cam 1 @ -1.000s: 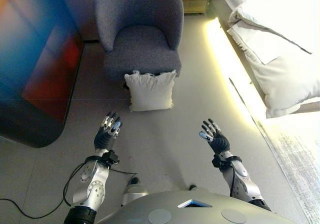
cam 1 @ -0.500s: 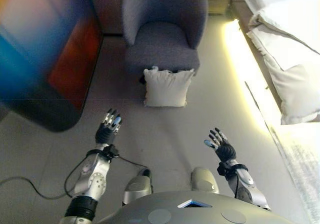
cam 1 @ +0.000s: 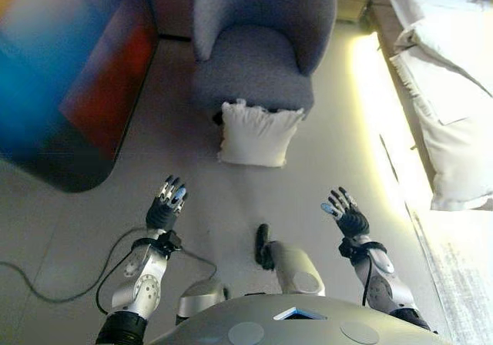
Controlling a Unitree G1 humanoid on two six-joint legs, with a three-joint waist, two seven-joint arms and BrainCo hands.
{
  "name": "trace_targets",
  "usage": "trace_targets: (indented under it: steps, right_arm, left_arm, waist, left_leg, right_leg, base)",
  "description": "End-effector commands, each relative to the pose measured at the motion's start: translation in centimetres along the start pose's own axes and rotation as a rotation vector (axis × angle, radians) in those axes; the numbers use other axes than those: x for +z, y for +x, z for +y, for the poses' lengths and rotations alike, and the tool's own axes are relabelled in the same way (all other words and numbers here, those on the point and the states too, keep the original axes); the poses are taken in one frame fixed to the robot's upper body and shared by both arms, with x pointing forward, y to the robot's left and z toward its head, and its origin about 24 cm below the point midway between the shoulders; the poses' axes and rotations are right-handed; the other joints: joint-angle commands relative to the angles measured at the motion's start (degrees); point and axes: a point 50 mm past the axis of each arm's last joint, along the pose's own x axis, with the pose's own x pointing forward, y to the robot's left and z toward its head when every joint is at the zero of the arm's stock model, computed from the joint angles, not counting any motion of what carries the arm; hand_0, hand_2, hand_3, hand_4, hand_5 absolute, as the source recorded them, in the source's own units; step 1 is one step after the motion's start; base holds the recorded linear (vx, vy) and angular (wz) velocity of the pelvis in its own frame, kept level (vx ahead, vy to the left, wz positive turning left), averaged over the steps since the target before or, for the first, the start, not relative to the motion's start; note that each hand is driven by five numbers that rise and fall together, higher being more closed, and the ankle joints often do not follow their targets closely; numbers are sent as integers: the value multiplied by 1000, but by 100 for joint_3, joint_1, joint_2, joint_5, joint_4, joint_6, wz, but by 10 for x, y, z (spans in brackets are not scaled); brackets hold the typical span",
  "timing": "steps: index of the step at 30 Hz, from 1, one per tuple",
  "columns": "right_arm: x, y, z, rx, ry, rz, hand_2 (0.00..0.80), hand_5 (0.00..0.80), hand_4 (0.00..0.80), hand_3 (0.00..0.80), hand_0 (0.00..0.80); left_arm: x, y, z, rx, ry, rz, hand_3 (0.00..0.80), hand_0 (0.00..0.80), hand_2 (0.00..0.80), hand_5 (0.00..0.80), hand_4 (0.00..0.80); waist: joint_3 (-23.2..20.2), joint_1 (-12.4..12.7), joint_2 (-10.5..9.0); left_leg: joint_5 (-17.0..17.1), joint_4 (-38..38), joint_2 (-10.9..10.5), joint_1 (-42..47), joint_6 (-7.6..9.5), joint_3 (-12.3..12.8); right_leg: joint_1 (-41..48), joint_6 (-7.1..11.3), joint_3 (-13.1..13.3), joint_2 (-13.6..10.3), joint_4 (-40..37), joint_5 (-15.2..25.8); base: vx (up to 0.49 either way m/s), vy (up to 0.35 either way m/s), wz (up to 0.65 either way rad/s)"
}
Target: Pick up the cushion and take it to the sofa
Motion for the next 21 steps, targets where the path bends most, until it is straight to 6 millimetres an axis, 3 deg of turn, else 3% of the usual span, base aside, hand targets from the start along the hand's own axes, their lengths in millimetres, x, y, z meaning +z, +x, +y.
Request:
trace_targets:
  steps: [1,3,5,6,8,10,11,14,18,21]
  right_arm:
    - [29,6,12,88,-22,-121,0,0,0,0,0]
    - [33,7,10,89,-31,-137,0,0,0,0,0]
    - [38,9,6,84,-51,-158,0,0,0,0,0]
    - [41,10,6,90,-61,-173,0,0,0,0,0]
    - [46,13,11,129,-55,-197,0,0,0,0,0]
    - [49,16,15,145,-63,-201,0,0,0,0,0]
    - [50,16,17,152,-59,-200,0,0,0,0,0]
    - [45,10,12,136,-52,-202,0,0,0,0,0]
    - [43,6,4,132,-53,-195,0,0,0,0,0]
    - [47,7,4,145,-55,-193,0,0,0,0,0]
  left_arm:
    - [27,7,-19,-84,-28,-136,0,0,0,0,0]
    - [30,13,-29,-102,-53,-157,0,0,0,0,0]
    - [31,16,-36,-112,-75,-167,0,0,0,0,0]
    - [31,17,-38,-114,-80,-167,0,0,0,0,0]
    - [32,17,-37,-104,-75,-180,0,0,0,0,0]
    - [33,16,-30,-77,-80,-190,0,0,0,0,0]
    - [35,15,-24,-57,-93,-197,0,0,0,0,0]
    - [37,12,-12,-39,-109,-208,0,0,0,0,0]
    - [39,6,-3,-12,-92,-229,0,0,0,0,0]
    - [43,6,-2,-1,-90,-246,0,0,0,0,0]
  waist:
    - [-262,-284,-13]
    - [-272,-271,-133]
    - [-195,-185,-238]
    - [-135,-126,-273]
    - [14,8,-314]
    - [129,113,-255]
    - [177,164,-186]
    - [200,245,-38]
    - [135,375,-34]
    - [121,362,-22]
  left_leg:
    - [2248,976,-32,153,-362,126]
    - [2694,2354,-70,-428,-505,216]
    - [2582,3460,23,-1298,-501,411]
    - [2435,3633,81,-1706,-441,507]
    - [2276,3240,216,-2315,-301,608]
    - [2204,2357,328,-2397,-243,687]
    - [2223,1487,447,-2349,-239,762]
    - [2481,-256,717,-2351,-412,781]
    - [2812,-1018,1170,-2340,-672,181]
    - [2768,-934,1357,-2269,-731,172]
  right_leg:
    - [327,395,236,32,-982,482]
    - [651,245,388,-63,-1034,335]
    - [960,120,477,-158,-1038,168]
    - [1092,84,531,-181,-1027,87]
    - [1322,70,716,-180,-986,-88]
    - [1452,98,920,-90,-939,-259]
    - [1508,129,1052,-8,-907,-364]
    - [1690,233,1127,68,-848,-604]
    - [2215,405,1501,-165,-933,-826]
    - [2313,489,1581,-356,-901,-902]
  base:
    - [410,-140,-10]
    - [415,-152,-7]
    - [327,-112,-20]
    - [267,-63,-40]
    - [254,28,-34]
    - [269,132,-54]
    - [242,190,-76]
    - [277,253,-46]
    - [335,270,-19]
    - [197,235,-58]
